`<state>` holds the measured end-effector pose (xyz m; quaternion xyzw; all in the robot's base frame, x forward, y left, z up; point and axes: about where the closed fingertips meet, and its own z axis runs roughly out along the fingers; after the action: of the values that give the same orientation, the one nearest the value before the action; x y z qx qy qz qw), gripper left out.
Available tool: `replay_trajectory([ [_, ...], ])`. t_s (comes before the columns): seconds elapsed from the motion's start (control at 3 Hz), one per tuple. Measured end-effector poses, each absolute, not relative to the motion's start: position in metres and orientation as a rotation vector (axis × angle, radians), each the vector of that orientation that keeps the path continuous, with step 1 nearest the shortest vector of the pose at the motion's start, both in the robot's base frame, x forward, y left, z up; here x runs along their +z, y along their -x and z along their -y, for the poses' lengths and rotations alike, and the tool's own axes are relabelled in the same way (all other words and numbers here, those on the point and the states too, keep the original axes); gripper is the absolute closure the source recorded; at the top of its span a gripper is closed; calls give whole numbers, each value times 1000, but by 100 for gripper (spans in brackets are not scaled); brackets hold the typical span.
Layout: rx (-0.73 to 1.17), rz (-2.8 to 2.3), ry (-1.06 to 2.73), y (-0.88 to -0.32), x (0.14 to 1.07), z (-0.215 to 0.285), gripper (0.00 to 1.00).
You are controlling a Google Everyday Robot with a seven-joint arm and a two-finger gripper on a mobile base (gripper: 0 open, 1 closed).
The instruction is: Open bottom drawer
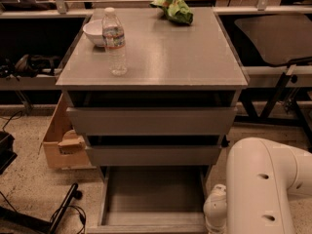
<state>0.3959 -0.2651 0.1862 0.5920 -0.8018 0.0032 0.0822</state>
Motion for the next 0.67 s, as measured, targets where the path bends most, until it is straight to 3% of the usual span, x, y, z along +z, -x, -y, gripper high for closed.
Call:
replay_trajectory([
  [0.33, -2, 2387, -1766, -393, 186, 266, 100],
  [0.67, -2, 2387, -1766, -393, 186, 266, 82],
])
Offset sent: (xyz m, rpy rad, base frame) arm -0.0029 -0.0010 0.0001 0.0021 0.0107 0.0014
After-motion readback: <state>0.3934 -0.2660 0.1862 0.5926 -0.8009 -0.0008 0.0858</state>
